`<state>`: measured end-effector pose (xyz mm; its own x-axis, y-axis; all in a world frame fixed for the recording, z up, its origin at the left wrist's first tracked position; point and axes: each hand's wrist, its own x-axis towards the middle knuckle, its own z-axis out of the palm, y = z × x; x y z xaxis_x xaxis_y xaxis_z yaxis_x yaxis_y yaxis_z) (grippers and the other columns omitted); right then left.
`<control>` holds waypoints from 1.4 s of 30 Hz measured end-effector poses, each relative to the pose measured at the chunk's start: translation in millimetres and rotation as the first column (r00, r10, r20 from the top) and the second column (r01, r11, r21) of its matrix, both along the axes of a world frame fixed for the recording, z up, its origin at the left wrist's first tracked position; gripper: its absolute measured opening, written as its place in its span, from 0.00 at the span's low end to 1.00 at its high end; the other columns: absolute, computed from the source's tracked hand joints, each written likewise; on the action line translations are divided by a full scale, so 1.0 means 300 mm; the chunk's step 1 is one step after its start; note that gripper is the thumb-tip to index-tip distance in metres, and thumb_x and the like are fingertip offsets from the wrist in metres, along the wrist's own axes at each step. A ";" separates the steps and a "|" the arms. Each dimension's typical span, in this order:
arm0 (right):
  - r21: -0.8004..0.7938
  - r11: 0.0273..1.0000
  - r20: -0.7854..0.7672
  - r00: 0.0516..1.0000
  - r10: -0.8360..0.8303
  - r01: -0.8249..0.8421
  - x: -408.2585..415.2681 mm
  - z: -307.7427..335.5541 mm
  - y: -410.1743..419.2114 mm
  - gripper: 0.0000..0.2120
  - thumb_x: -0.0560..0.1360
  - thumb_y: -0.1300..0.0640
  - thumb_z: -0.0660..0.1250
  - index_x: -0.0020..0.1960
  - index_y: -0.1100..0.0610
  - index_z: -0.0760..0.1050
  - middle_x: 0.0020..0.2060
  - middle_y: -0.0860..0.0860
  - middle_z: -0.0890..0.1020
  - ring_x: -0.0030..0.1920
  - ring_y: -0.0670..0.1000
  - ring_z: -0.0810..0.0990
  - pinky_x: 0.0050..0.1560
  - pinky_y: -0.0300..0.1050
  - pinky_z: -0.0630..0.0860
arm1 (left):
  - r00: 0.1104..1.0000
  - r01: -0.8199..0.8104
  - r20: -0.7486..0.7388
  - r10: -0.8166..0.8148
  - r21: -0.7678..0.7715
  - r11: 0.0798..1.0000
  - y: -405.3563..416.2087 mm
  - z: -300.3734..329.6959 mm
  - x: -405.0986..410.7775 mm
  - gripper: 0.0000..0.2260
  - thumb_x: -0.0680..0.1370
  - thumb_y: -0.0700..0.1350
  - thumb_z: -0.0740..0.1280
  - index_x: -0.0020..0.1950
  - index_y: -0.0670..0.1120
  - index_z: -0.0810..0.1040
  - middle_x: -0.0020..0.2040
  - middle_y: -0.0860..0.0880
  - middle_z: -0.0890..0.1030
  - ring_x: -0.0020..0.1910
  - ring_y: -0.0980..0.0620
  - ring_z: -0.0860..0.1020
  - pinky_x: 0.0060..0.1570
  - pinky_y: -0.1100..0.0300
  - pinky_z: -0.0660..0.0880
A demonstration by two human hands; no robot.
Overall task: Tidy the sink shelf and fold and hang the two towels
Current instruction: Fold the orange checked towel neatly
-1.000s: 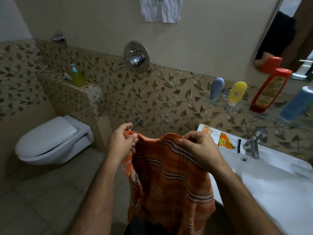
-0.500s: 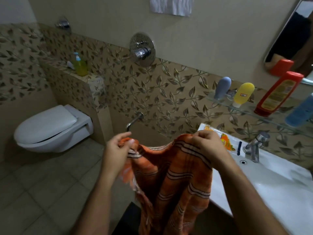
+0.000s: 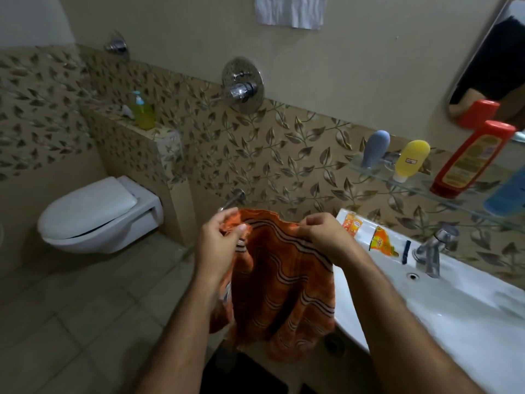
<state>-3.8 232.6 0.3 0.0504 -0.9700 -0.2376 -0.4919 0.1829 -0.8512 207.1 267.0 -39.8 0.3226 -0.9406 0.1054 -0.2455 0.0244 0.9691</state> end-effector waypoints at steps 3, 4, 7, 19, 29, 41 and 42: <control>-0.107 0.984 -0.045 0.990 0.136 -0.140 0.028 0.016 0.033 0.09 0.74 0.57 0.73 0.38 0.61 0.79 0.29 0.51 0.78 0.28 0.43 0.74 0.32 0.37 0.71 | 0.971 0.218 0.098 -0.220 0.033 0.975 0.004 0.017 -0.031 0.29 0.74 0.42 0.73 0.71 0.60 0.70 0.65 0.52 0.79 0.61 0.56 0.78 0.63 0.57 0.73; -0.132 0.975 -0.062 0.983 0.172 -0.179 0.035 0.019 0.041 0.08 0.74 0.57 0.72 0.39 0.60 0.79 0.29 0.51 0.78 0.28 0.42 0.73 0.32 0.37 0.71 | 0.943 0.298 0.135 -0.305 0.069 0.952 0.003 0.031 -0.042 0.31 0.74 0.42 0.73 0.73 0.62 0.67 0.66 0.51 0.77 0.61 0.56 0.77 0.64 0.59 0.72; -0.190 0.944 -0.129 0.960 0.250 -0.271 0.039 0.027 0.064 0.06 0.74 0.57 0.72 0.40 0.59 0.81 0.32 0.52 0.79 0.33 0.45 0.75 0.37 0.41 0.71 | 0.874 0.407 0.234 -0.425 0.124 0.905 -0.013 0.055 -0.069 0.27 0.74 0.40 0.71 0.69 0.60 0.73 0.63 0.51 0.80 0.60 0.55 0.78 0.64 0.57 0.73; -0.014 0.940 0.023 0.940 0.340 -0.340 -0.092 0.011 0.180 0.14 0.73 0.48 0.73 0.48 0.59 0.80 0.41 0.59 0.84 0.42 0.58 0.84 0.44 0.53 0.79 | 0.929 0.026 0.370 -0.007 -0.045 0.999 -0.027 0.119 -0.129 0.08 0.75 0.39 0.67 0.46 0.51 0.84 0.43 0.55 0.83 0.45 0.57 0.79 0.46 0.65 0.73; -0.018 0.964 -0.222 0.941 0.256 -0.267 -0.225 0.019 0.212 0.11 0.73 0.48 0.73 0.43 0.57 0.83 0.38 0.55 0.85 0.41 0.56 0.83 0.46 0.52 0.79 | 0.906 -0.052 0.418 0.063 -0.038 0.998 -0.003 0.144 -0.143 0.07 0.76 0.41 0.68 0.47 0.52 0.84 0.42 0.56 0.83 0.44 0.57 0.79 0.44 0.62 0.74; -0.199 0.961 -0.044 0.981 0.188 -0.193 -0.335 0.046 0.277 0.12 0.77 0.50 0.69 0.41 0.57 0.81 0.30 0.48 0.80 0.31 0.46 0.78 0.36 0.44 0.73 | 0.874 -0.144 0.477 0.093 0.071 0.987 -0.003 0.132 -0.136 0.06 0.76 0.42 0.67 0.45 0.51 0.83 0.42 0.53 0.81 0.41 0.54 0.77 0.35 0.62 0.67; -0.247 0.958 -0.029 0.989 0.146 -0.149 -0.328 0.052 0.276 0.10 0.77 0.51 0.69 0.41 0.55 0.82 0.32 0.48 0.82 0.34 0.46 0.80 0.37 0.45 0.76 | 0.876 -0.139 0.474 0.084 0.082 0.987 -0.004 0.125 -0.139 0.06 0.76 0.41 0.67 0.45 0.51 0.83 0.42 0.52 0.82 0.42 0.53 0.78 0.34 0.62 0.67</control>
<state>-102.3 315.5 16.0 0.1961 -0.9806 0.0076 -0.5066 -0.1079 -0.8554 165.5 266.0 -2.5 0.3652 -0.9157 0.1679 -0.6654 -0.1306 0.7350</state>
